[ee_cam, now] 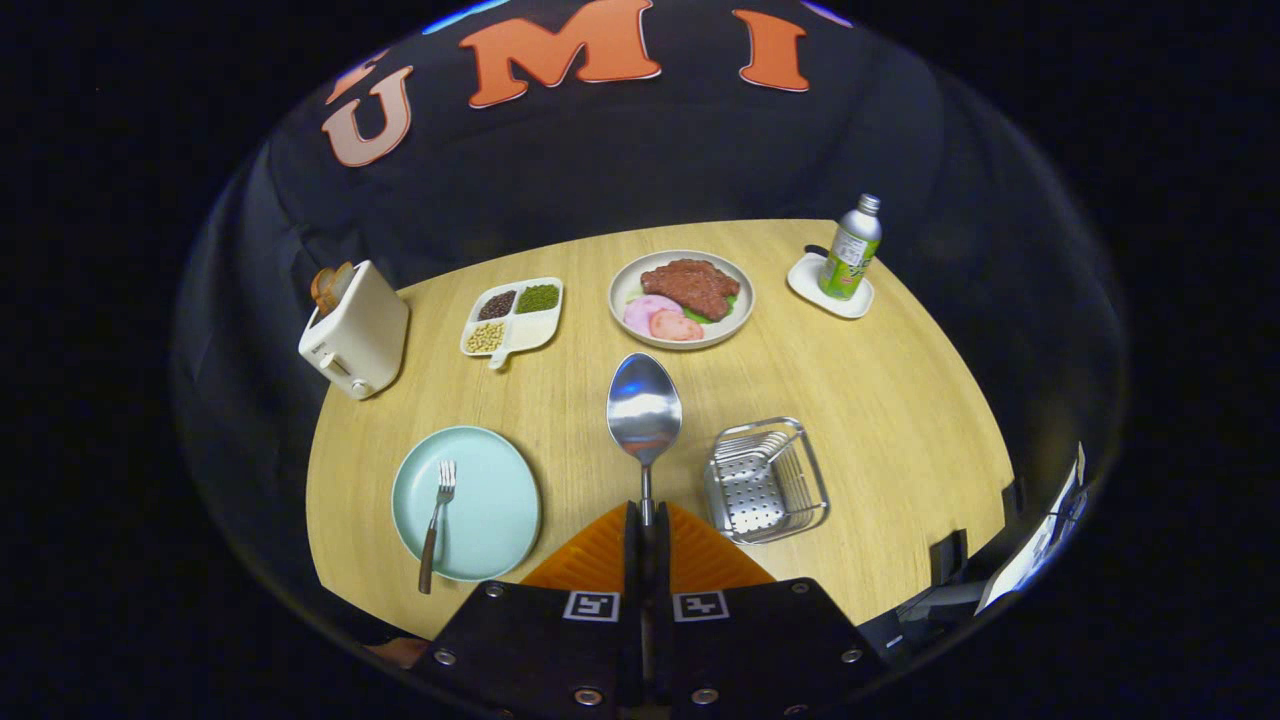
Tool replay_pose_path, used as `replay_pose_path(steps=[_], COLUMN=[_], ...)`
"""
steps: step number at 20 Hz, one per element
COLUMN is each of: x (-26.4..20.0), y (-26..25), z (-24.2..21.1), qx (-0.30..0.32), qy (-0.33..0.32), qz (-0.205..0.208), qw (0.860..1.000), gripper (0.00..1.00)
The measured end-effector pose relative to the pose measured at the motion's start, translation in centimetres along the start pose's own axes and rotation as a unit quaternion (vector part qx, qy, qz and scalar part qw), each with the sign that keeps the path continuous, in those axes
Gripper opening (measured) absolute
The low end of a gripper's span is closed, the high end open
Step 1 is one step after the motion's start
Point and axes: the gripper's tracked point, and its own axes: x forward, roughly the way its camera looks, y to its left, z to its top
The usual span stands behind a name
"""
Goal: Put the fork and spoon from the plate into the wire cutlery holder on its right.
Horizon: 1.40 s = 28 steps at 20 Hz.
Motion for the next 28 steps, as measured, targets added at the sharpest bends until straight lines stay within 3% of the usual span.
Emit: replay_pose_path(steps=[7, 16, 22, 25, 27, 28], x=[-0.3, 0.9, 0.7, -0.3, -1.6, -2.2], y=[-5.8, -7.7, -7.5, -6.4, -5.5, -5.3], z=[-2.0, -2.3, 1.5, 4.8, 7.7, 9.1], qx=[0.009, -0.018, -0.019, -0.009, -0.007, -0.009], qy=[0.019, 0.041, -0.015, -0.084, -0.146, -0.175], qz=[-0.029, -0.04, -0.041, -0.025, -0.015, -0.016], qw=[0.999, 0.998, 0.999, 0.996, 0.989, 0.984], gripper=[0.05, 0.08, 0.11, 0.12, 0.17, 0.24])
